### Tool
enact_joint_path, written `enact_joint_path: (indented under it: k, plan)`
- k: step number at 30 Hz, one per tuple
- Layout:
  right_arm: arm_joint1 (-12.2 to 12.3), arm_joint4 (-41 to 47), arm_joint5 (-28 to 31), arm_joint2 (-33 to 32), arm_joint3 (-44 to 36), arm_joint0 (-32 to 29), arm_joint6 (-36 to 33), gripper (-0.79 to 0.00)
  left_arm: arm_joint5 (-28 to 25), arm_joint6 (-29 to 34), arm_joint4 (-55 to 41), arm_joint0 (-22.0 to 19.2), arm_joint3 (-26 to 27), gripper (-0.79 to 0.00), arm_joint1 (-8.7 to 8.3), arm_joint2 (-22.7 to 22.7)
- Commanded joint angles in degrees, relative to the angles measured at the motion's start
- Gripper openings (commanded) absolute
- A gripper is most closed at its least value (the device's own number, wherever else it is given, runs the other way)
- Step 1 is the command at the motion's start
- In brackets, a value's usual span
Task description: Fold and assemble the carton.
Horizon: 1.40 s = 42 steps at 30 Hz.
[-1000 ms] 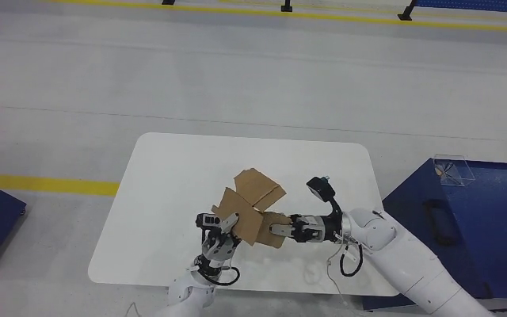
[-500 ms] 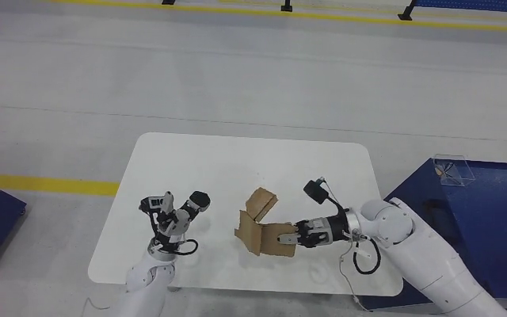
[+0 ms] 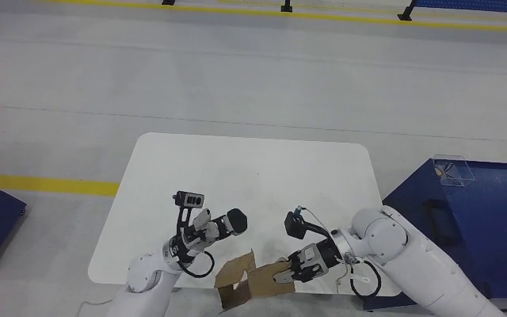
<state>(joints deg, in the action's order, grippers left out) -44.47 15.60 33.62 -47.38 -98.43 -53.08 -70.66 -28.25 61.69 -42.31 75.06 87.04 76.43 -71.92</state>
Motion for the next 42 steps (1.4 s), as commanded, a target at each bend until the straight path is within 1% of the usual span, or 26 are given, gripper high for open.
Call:
enact_joint_path:
  k: [1,4,8,10,11,16,18,20,22,24,26,28,30,33,36,40,42]
  plan:
    - [0.16,0.14,0.32,0.07,-0.16,-0.03,0.31,-0.785,3.17,2.2,3.9,-0.02,-0.14,0.0,-0.28,1.22]
    - [0.47,0.76,1.03,-0.23,-0.33,-0.08,1.03,-0.785,6.11,3.45,9.79,0.13,-0.87,0.0,-0.83,1.59]
    - [1.0,1.82,1.5,-1.02,-0.03,-0.48,1.49,-0.785,9.06,5.54,10.46,0.55,-1.03,0.0,-1.32,1.67]
    - [1.13,2.81,1.58,-1.34,0.09,-0.52,1.57,-0.785,8.27,5.62,9.54,0.77,-1.04,0.0,-1.47,1.1]
    - [1.13,2.81,1.58,-1.34,0.09,-0.52,1.57,-0.785,6.23,4.3,8.93,1.03,-1.07,0.0,-1.43,0.68]
    - [1.13,2.81,1.58,-1.34,0.09,-0.52,1.57,-0.785,6.23,4.3,8.93,1.03,-1.07,0.0,-1.43,0.68]
    - [1.04,3.53,0.9,-1.34,-0.37,-1.1,2.7,-0.785,6.23,4.3,8.93,1.03,-1.07,0.0,-1.43,0.68]
    - [1.07,5.52,0.6,-2.0,0.13,-1.4,3.2,-0.785,4.94,2.71,7.62,1.14,-0.85,0.0,-1.57,-0.84]
    - [1.14,7.7,0.41,-2.71,0.91,-1.61,2.78,-0.785,0.87,-0.02,11.19,1.34,-0.25,0.0,-2.1,-4.31]
    - [1.19,11.07,0.14,-3.31,1.97,-1.78,1.73,-0.785,-1.02,-0.2,15.63,2.42,2.3,0.0,-2.72,-6.8]
    - [1.24,13.39,-0.17,-4.06,3.11,-1.58,0.47,-0.785,-0.94,0.02,20.69,3.87,5.39,0.0,-3.43,-9.31]
    - [1.24,15.55,-0.67,-4.55,4.0,-1.43,-0.68,-0.785,0.36,0.93,26.01,5.5,8.87,0.0,-4.1,-11.2]
    - [1.2,16.99,-1.38,-4.89,4.35,-1.21,-1.38,-0.785,3.02,2.87,30.07,6.92,11.78,0.0,-4.71,-12.22]
    - [1.17,17.36,-1.77,-5.34,4.73,-0.96,-1.78,-0.785,6.52,5.17,33.15,8.38,14.92,0.0,-5.41,-13.29]
    - [1.08,17.1,-1.95,-5.4,4.73,-0.97,-1.95,-0.785,9.5,5.46,35.53,8.99,16.51,0.0,-5.89,-13.83]
    - [0.84,16.51,-2.25,-5.05,4.6,-0.97,-2.26,-0.785,12.38,5.19,38.8,8.6,17.07,0.0,-6.25,-12.46]
    - [0.68,16.38,-2.45,-4.8,4.59,-0.83,-2.46,-0.785,13.07,5.07,41.45,8.13,17.25,-0.046,-6.43,-11.54]
